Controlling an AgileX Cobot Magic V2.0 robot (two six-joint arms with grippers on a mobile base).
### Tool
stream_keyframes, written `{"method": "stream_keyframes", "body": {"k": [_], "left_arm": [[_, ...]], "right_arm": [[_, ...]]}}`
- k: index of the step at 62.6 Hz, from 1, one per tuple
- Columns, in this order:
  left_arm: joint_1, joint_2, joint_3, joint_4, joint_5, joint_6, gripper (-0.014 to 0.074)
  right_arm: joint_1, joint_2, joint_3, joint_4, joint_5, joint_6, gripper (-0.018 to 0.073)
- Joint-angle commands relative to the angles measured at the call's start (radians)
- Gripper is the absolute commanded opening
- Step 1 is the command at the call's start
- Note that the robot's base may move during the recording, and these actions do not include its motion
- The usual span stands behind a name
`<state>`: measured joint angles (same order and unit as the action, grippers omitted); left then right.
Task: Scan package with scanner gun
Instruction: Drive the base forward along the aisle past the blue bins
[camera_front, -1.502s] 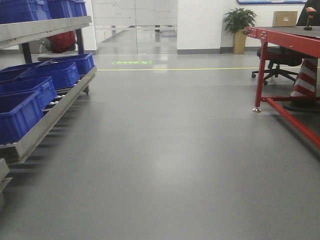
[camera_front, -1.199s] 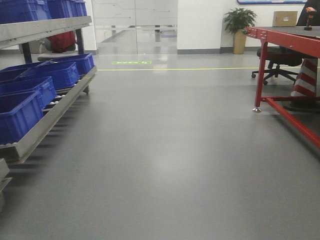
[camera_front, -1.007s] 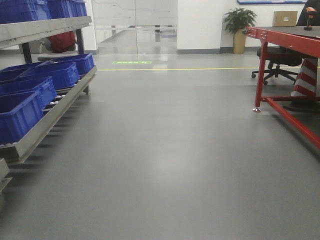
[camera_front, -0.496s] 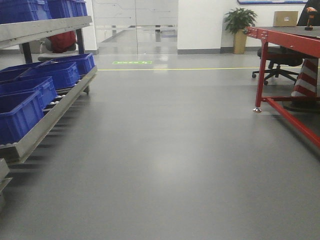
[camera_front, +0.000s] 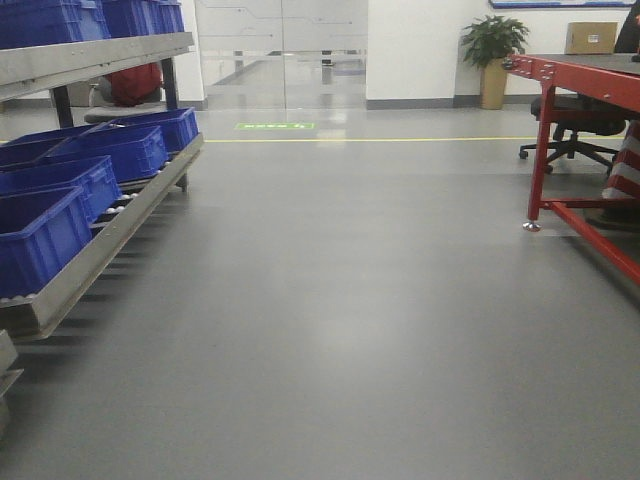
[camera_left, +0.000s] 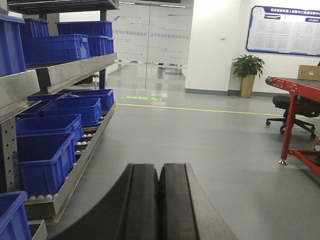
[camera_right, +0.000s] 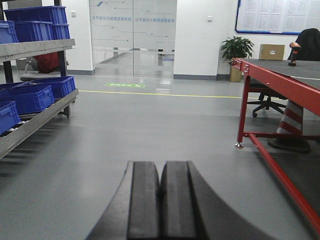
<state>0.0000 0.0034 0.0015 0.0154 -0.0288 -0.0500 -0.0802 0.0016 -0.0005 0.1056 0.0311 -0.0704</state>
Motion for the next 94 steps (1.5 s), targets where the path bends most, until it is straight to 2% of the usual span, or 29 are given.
{"method": "stream_keyframes", "body": {"k": [1, 94], "left_arm": [[0.001, -0.003, -0.002, -0.003, -0.013, 0.004, -0.0091], [0.005, -0.003, -0.002, -0.003, -0.013, 0.004, -0.0091]], "right_arm": [[-0.005, -0.002, 0.0, 0.002, -0.017, 0.001, -0.0167], [-0.005, -0.002, 0.0, 0.002, -0.017, 0.001, -0.0167]]}}
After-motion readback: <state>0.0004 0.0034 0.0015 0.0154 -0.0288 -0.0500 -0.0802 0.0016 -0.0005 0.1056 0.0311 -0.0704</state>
